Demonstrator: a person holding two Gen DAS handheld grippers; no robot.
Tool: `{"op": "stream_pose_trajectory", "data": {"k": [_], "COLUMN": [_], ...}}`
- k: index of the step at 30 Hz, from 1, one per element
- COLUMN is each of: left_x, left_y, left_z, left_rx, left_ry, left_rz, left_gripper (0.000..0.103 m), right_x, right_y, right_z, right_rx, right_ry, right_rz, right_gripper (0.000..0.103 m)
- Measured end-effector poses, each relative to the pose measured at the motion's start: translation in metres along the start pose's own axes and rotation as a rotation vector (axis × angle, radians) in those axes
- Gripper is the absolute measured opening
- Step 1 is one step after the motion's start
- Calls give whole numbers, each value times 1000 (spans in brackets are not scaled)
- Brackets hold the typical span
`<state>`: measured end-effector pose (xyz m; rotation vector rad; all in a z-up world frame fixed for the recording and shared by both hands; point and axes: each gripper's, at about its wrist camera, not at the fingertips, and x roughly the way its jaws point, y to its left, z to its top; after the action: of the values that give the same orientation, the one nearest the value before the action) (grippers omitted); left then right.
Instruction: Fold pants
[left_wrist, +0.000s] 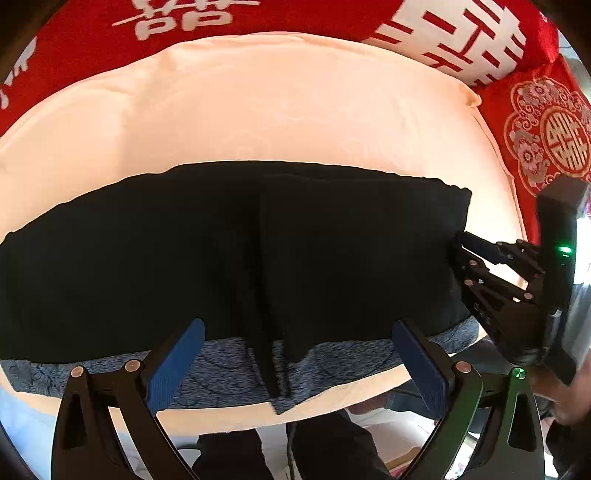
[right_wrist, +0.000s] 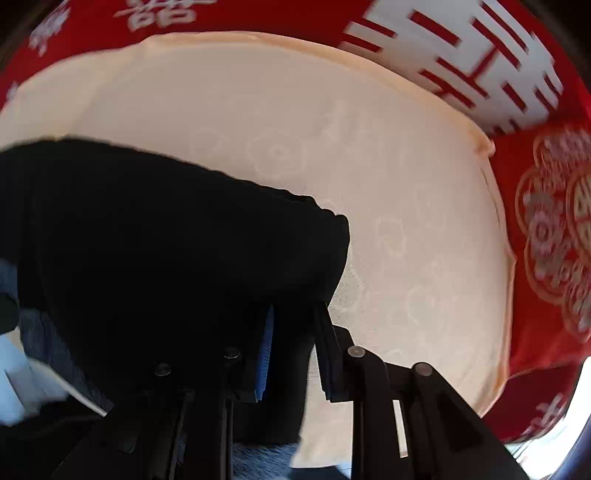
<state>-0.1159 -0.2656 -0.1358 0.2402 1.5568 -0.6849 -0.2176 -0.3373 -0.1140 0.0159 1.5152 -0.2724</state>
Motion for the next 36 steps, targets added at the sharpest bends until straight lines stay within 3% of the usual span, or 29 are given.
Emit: {"op": "stream_pose_trajectory", "data": {"k": [2, 5, 7, 9, 12, 15, 17, 23, 25, 27, 29, 30, 36], "left_x": [1, 10, 21, 43, 51, 50, 47, 24, 34, 50, 52, 52, 36], "left_y": [-8, -21, -25, -22, -23, -28, -26, -25, -28, -32, -39, -40, -26], "left_z": [3, 8, 9, 10, 7, 4, 2, 10, 13, 13, 10, 10, 2], "left_rx": [0, 25, 34, 11, 10, 28, 23, -12, 2, 47, 88, 93, 32], "left_ry": [-5, -3, 13, 68, 67, 63, 70, 5, 33, 71, 59, 58, 41], "left_rz": [-20, -27, -4, 45, 88, 115, 108, 54, 88, 139, 175, 182, 126], "left_gripper": [102, 102, 102, 102, 102, 102, 102, 102, 102, 102, 102, 102, 102], "right_x": [-20, -48, -42, -19, 21, 18, 4, -41, -32, -2, 23, 24, -30], "right_y": [-24, -48, -44, -37, -31, -22, -27, -38, -26, -9, -6, -10, -39], "right_z": [-4, -2, 10, 27, 42, 50, 46, -13, -28, -47, -58, -59, -47], "right_rx": [77, 158, 156, 146, 113, 63, 74, 144, 138, 117, 130, 158, 196], "right_ry": [-46, -176, -180, -125, -61, -82, -88, -159, -125, -10, 89, 92, -96], "right_rz": [90, 185, 257, 300, 273, 235, 260, 255, 275, 266, 285, 302, 241], "right_gripper": [30, 43, 48, 48, 51, 56, 56, 62, 63, 67, 69, 69, 71]}}
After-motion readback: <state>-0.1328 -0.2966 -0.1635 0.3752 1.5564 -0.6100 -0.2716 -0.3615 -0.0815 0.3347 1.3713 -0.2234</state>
